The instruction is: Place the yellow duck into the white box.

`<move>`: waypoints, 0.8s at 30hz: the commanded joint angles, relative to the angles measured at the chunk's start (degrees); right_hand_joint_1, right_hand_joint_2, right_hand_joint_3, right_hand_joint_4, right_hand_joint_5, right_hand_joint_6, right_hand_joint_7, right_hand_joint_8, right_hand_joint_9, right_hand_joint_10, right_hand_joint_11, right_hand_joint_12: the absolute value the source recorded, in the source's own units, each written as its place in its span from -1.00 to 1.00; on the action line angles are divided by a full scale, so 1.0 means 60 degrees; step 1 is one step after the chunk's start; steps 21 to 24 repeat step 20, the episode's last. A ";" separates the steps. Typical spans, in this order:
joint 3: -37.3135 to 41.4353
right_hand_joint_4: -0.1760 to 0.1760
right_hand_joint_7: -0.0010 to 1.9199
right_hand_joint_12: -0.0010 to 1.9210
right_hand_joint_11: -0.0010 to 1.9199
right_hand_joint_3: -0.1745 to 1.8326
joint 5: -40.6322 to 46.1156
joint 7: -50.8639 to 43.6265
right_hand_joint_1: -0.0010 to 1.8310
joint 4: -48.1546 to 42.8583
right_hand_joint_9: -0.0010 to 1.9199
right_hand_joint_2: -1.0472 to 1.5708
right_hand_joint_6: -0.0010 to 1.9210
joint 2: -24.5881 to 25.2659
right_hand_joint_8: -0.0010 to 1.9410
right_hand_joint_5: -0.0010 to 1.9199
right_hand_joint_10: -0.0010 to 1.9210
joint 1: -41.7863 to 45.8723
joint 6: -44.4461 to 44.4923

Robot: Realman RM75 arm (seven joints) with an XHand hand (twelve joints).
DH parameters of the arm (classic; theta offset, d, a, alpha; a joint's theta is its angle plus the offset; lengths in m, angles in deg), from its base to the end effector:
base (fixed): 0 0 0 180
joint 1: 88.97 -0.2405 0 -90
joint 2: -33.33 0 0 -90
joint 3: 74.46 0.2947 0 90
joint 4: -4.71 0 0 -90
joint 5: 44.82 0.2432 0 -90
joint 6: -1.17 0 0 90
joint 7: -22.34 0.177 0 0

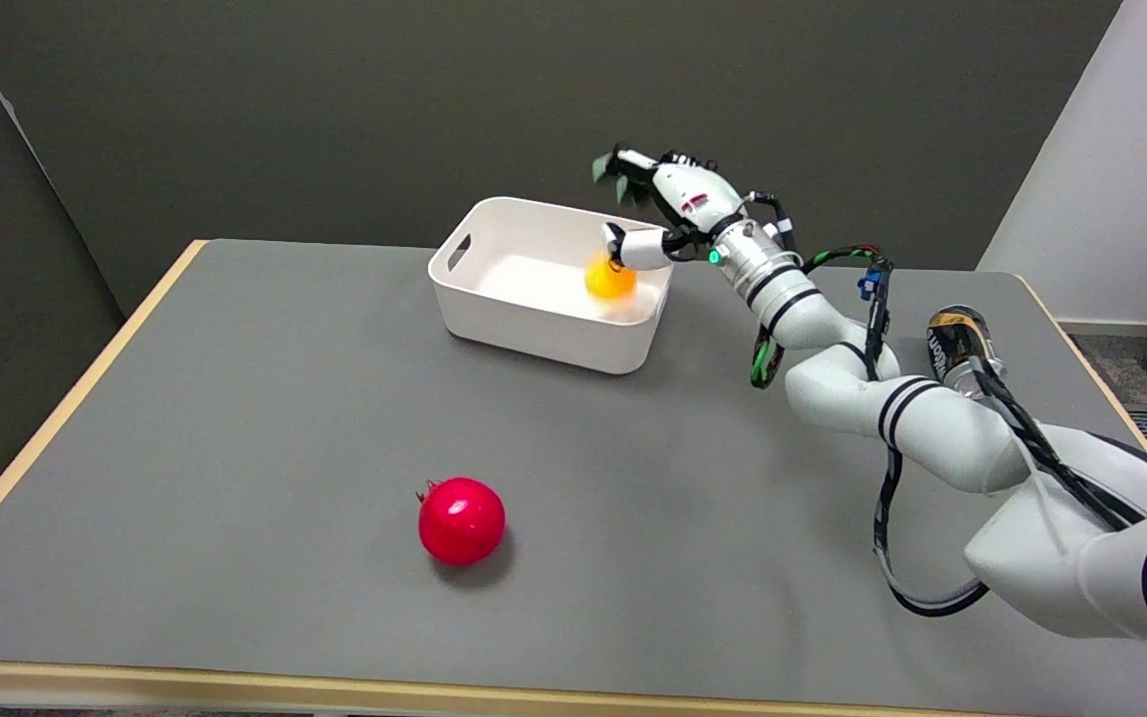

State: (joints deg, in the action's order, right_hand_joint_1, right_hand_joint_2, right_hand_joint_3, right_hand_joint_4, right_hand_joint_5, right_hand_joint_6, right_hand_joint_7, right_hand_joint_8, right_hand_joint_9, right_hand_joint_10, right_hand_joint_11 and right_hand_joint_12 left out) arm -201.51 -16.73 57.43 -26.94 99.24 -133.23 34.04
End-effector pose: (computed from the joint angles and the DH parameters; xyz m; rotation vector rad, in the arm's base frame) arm -0.2463 -0.5876 0.3590 1.6726 -0.1428 0.4147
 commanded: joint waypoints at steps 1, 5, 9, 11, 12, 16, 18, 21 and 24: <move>0.0238 0.43 -0.95 0.08 -0.94 0.14 0.0269 0.0314 -0.79 -0.0477 -0.94 0.23 -0.81 -0.0795 -0.80 -0.99 -0.43 0.0673 -0.0094; 0.1597 0.41 -1.00 0.03 -0.96 0.15 0.0711 0.0275 -0.76 -0.1882 -0.98 0.24 -0.87 -0.1162 -0.89 -0.99 -0.57 0.1701 0.0001; 0.3471 0.40 -1.00 0.00 -0.96 0.16 0.1427 0.0222 -0.72 -0.4091 -1.00 0.24 -0.91 -0.1558 -0.93 -0.97 -0.61 0.3079 0.0031; 0.4373 0.42 -1.00 0.08 -0.99 0.11 0.2223 -0.0117 -0.76 -0.5394 -1.00 0.24 -0.86 -0.1851 -0.94 -0.99 -0.59 0.3988 -0.0070; 0.4755 0.41 -1.00 0.10 -1.00 0.10 0.2666 -0.0326 -0.77 -0.5985 -1.00 0.25 -0.84 -0.2008 -0.94 -1.00 -0.58 0.4445 -0.0079; 0.5875 0.39 -1.00 0.08 -1.00 0.11 0.4191 -0.1673 -0.77 -0.7703 -1.00 0.25 -0.80 -0.2616 -0.86 -1.00 -0.56 0.6007 0.0015; 0.6259 0.38 -1.00 0.04 -0.98 0.13 0.4758 -0.2225 -0.78 -0.8187 -0.99 0.25 -0.78 -0.2802 -0.82 -0.98 -0.54 0.6634 0.0092; 0.6677 0.37 -1.00 0.07 -0.99 0.12 0.5553 -0.2903 -0.75 -0.8847 -0.99 0.26 -0.75 -0.2927 -0.79 -1.00 -0.53 0.7313 0.0088; 0.6677 0.37 -1.00 0.07 -0.99 0.12 0.5553 -0.2903 -0.75 -0.8847 -0.99 0.26 -0.75 -0.2927 -0.79 -1.00 -0.53 0.7313 0.0088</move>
